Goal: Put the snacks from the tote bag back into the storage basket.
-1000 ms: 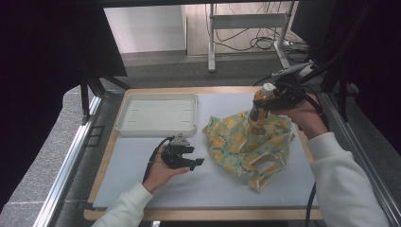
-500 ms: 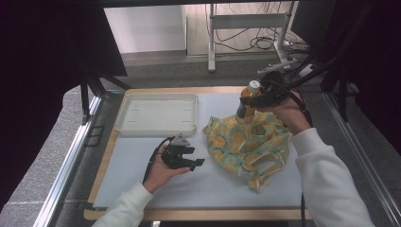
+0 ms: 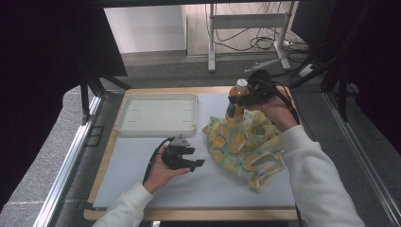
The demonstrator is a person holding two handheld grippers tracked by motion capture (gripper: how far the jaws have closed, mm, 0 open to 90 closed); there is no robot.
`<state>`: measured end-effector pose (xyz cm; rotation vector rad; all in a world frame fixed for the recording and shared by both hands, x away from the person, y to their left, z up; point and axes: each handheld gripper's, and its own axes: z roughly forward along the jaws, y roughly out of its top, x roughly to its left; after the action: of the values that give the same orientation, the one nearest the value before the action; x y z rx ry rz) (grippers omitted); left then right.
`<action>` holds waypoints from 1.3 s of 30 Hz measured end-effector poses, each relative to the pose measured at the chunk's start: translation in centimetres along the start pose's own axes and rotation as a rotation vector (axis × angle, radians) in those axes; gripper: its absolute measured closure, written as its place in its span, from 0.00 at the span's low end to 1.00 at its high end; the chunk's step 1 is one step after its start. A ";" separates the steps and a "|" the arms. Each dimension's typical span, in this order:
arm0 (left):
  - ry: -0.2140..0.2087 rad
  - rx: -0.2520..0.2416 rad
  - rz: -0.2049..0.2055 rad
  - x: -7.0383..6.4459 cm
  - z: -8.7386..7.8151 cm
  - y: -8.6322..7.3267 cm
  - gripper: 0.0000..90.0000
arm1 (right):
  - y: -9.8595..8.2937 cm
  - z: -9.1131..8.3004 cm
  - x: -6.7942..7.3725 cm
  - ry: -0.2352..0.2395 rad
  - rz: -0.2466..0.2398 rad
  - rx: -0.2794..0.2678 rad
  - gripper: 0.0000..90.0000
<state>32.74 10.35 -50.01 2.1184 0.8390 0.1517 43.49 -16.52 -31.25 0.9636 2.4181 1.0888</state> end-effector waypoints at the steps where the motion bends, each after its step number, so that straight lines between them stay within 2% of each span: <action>1: 0.000 0.001 0.000 0.0 0.0 0.0 0.40 | 0.1 0.1 0.1 0.000 0.000 0.000 0.33; 20: -0.005 0.011 0.000 -0.1 0.3 -0.1 0.40 | 2.2 2.3 2.0 0.026 -0.012 -0.012 0.33; 32: -0.011 0.009 0.001 -0.1 0.2 -0.1 0.40 | 3.8 4.4 3.7 0.052 -0.040 -0.008 0.33; 39: -0.007 0.008 0.007 -0.2 0.2 -0.1 0.40 | 4.3 6.2 4.4 0.070 -0.042 0.010 0.33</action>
<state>32.59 10.10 -50.17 2.1283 0.8289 0.1445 45.49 -8.03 -32.16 0.8877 2.4901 1.1143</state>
